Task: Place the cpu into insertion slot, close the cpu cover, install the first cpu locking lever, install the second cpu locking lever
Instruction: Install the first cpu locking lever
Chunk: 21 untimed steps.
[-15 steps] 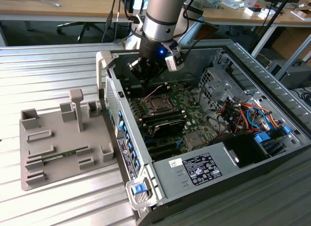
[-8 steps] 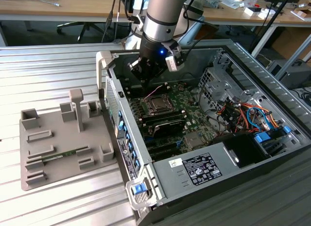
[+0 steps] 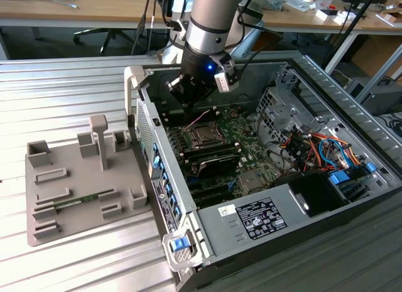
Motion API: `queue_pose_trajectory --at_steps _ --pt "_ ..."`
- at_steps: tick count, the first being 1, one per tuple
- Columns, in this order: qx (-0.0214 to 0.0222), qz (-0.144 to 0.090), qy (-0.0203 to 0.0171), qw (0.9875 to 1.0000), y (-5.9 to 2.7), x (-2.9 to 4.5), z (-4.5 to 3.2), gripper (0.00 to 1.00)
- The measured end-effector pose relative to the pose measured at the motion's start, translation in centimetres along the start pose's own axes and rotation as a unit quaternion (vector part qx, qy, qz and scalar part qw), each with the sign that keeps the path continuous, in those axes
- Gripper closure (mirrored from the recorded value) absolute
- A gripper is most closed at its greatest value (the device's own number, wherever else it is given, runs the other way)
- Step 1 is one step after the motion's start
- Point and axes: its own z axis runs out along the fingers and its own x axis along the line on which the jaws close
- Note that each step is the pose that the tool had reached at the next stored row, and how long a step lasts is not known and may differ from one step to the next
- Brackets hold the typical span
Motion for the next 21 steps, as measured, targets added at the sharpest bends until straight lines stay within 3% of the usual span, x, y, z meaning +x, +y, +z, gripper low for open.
queue_pose_trajectory --at_steps 21 --pt "0.0 0.0 0.0001 1.0 -0.04 -0.38 0.2 0.9"
